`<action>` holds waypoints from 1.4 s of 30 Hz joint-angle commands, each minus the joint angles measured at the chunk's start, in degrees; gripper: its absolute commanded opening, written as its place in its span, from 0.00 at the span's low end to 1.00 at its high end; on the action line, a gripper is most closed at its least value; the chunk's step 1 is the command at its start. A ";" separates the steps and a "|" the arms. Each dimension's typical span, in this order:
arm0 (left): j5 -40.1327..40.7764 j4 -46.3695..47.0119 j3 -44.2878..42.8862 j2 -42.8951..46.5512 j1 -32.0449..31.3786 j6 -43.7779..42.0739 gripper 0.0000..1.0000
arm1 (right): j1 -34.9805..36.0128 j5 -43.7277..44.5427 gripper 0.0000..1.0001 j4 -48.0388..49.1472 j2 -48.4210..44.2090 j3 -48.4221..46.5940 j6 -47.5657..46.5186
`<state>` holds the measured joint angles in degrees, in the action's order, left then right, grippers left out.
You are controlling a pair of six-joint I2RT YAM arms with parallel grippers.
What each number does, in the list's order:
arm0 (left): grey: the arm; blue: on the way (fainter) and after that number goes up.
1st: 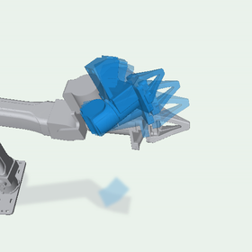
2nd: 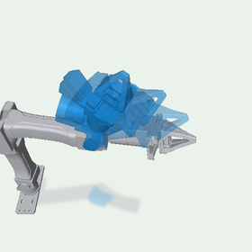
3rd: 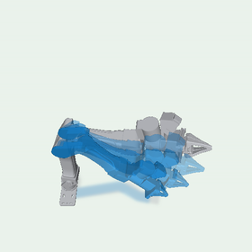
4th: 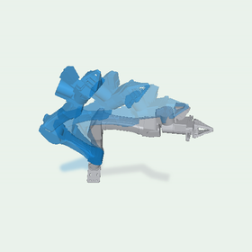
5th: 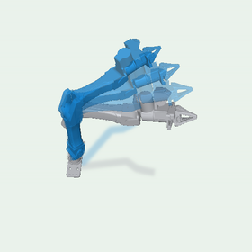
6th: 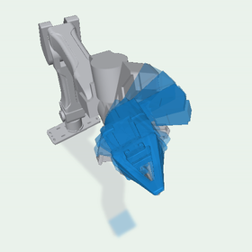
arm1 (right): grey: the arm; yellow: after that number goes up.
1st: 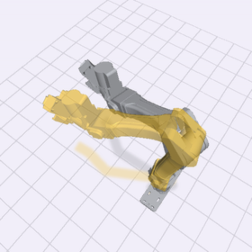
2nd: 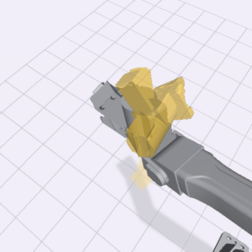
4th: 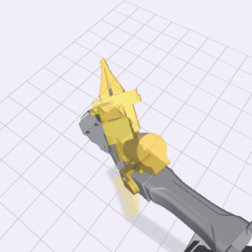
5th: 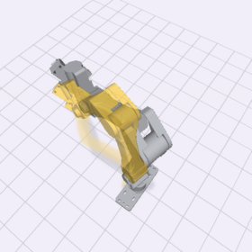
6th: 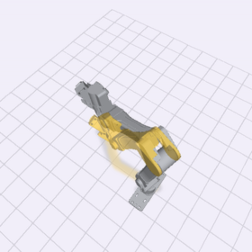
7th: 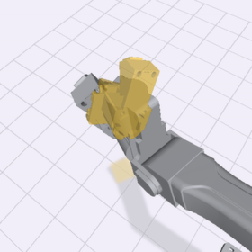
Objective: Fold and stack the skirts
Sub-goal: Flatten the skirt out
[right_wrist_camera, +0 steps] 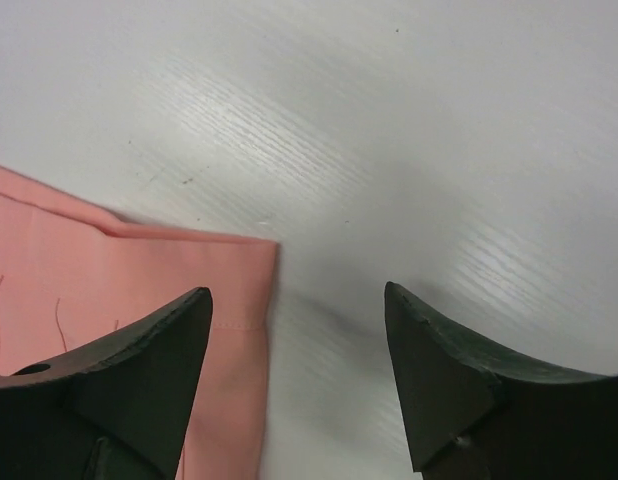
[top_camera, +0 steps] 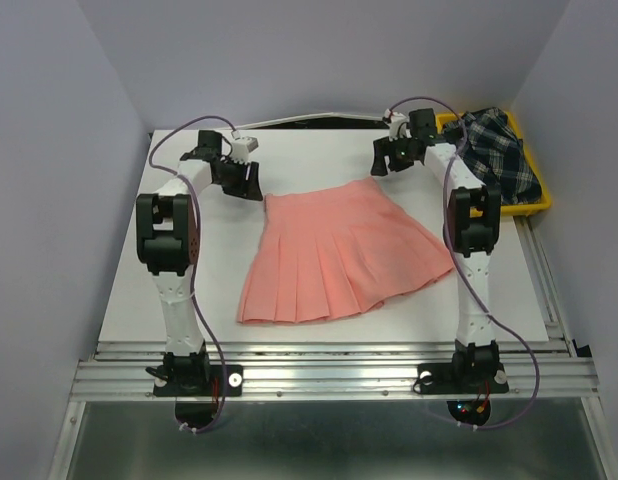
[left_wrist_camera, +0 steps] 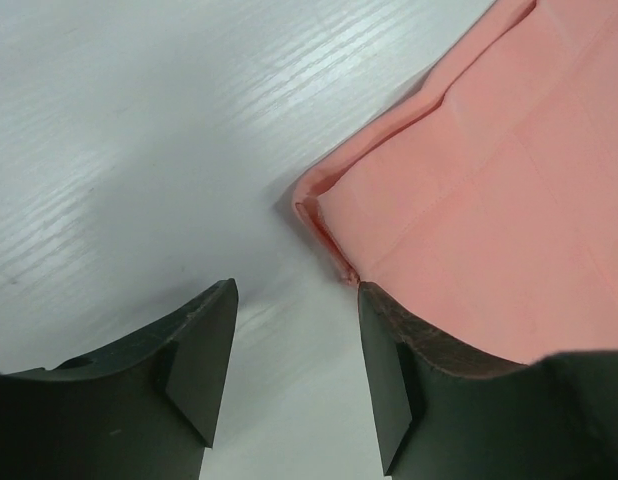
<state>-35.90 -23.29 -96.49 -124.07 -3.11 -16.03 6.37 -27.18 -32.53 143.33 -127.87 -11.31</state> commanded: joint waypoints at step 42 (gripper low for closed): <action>11.29 1.13 -25.63 -5.94 -9.81 5.39 0.70 | 15.08 -26.08 0.45 -43.32 -16.85 10.12 -20.16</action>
<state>-24.88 -30.50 -130.39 -144.84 -14.74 -9.80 25.93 -46.17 -76.03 127.85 -105.78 -36.18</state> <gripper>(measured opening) 0.677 0.440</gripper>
